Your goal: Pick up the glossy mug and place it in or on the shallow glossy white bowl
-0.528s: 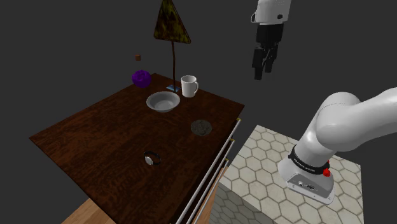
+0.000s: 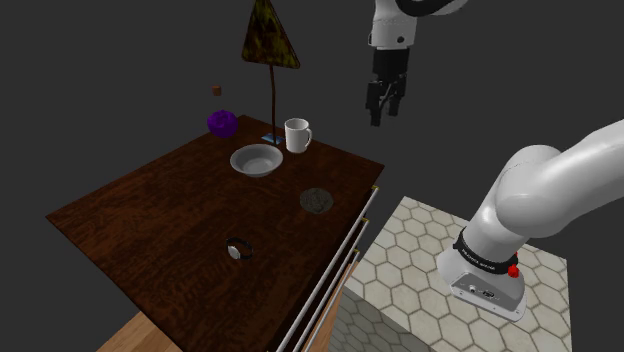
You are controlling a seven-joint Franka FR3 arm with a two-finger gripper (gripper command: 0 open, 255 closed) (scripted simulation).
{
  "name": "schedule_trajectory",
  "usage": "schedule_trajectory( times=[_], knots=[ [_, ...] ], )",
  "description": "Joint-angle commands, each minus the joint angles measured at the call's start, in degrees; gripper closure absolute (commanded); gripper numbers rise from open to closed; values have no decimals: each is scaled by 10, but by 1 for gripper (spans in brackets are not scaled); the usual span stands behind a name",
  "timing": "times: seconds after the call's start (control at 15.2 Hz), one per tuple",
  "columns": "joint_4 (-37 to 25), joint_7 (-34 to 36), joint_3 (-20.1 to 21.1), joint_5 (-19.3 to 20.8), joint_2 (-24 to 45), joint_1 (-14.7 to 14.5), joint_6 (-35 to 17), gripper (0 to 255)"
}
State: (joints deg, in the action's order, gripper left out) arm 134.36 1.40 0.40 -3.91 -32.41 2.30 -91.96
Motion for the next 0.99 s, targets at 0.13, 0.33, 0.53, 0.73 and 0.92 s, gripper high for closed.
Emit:
schedule_trajectory(
  times=[0.13,0.33,0.53,0.73,0.92],
  knots=[
    [-35,-8,-8,4,82,6,-52,0],
    [-69,-14,-13,4,146,9,-85,0],
    [-110,-19,-18,4,210,12,-112,0],
    [-157,-25,-23,2,274,16,-132,0],
    [-211,-30,-27,-1,338,19,-146,0]
  ],
)
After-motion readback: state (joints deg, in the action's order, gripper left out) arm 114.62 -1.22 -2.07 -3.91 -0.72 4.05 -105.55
